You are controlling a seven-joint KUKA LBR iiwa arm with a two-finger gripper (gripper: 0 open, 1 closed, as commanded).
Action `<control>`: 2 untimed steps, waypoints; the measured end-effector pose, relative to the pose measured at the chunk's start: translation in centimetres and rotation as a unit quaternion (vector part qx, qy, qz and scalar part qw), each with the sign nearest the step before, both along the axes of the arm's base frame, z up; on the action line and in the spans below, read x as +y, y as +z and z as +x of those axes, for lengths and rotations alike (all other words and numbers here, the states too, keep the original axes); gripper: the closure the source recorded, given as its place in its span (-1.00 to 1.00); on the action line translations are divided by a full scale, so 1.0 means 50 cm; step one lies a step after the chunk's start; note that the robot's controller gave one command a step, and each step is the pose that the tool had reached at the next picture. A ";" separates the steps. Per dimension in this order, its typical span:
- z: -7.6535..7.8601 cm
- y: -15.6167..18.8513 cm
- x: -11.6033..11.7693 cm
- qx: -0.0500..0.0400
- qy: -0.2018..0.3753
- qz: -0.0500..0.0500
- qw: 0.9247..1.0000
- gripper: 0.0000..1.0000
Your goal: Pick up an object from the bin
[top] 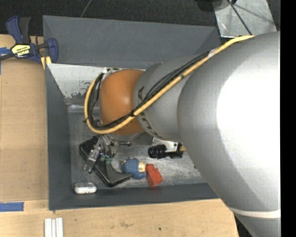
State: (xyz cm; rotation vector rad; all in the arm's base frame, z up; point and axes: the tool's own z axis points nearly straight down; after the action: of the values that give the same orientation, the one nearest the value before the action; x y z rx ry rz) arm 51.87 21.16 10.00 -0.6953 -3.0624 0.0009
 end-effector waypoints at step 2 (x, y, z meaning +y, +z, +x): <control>0.009 -0.043 0.005 -0.010 0.157 0.004 0.988 -1.00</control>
Offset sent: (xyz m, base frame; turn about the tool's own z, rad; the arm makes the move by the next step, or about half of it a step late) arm -0.0086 0.0053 -0.0300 0.2978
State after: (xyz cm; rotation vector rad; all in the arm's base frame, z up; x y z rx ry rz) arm 52.32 21.43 7.84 -0.2072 -3.1516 -0.0169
